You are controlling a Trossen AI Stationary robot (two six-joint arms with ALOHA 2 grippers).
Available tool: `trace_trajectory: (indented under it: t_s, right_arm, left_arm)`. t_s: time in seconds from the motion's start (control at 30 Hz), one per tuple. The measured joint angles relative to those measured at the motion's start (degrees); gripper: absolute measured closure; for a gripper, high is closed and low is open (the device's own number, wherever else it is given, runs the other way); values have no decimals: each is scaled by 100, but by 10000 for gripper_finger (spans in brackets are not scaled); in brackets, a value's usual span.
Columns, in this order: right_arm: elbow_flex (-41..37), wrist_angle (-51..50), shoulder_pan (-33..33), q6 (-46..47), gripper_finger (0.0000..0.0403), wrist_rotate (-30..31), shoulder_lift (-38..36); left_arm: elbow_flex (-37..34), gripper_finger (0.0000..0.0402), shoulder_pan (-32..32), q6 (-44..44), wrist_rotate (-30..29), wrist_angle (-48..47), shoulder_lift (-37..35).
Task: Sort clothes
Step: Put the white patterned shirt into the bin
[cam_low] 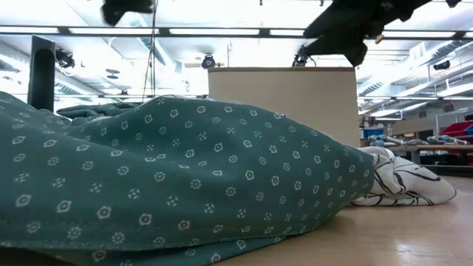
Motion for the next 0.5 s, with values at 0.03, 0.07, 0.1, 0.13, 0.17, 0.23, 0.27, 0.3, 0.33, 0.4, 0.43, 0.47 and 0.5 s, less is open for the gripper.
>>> trace_trajectory:
  t_s: [0.03,0.07,0.1,0.13,0.17,0.23,0.27,0.3,0.33,0.4,0.43,0.47,0.5]
  right_arm:
    - [0,67,18,-55,230,-15,90]
    - [4,140,39,-88,230,-55,195]
    - [48,141,53,-98,230,-123,330]
    - [114,134,72,-107,230,-206,467]
    - [201,114,83,-133,230,-276,614]
    - [418,70,125,-249,230,-420,936]
    - [551,1,151,-299,230,-463,1112]
    - [704,-110,170,-337,230,-490,1289]
    - [870,-252,191,-351,230,-519,1458]
    - [1214,-568,200,-394,230,-684,1774]
    - [1381,-679,206,-400,230,-805,1921]
    - [1526,-812,217,-401,230,-930,2049]
    - [1664,-928,223,-404,230,-1043,2179]
  left_arm:
    - [-263,300,-39,-128,-15,40,-243]
    - [-518,300,-90,-250,-44,76,-467]
    - [-767,300,-143,-330,-66,146,-693]
    - [-999,300,-184,-414,-114,210,-909]
    - [-1234,300,-230,-484,-151,269,-1126]
    - [-1666,300,-307,-581,-195,436,-1504]
    - [-1876,300,-334,-622,-206,525,-1688]
    - [-2076,300,-365,-674,-235,583,-1851]
    - [-2263,300,-385,-695,-256,639,-1997]
    - [-2583,300,-419,-699,-274,769,-2246]
    - [-2737,300,-427,-699,-275,840,-2356]
    - [-2889,300,-438,-700,-275,902,-2452]
    - [-3024,300,-448,-701,-276,983,-2539]
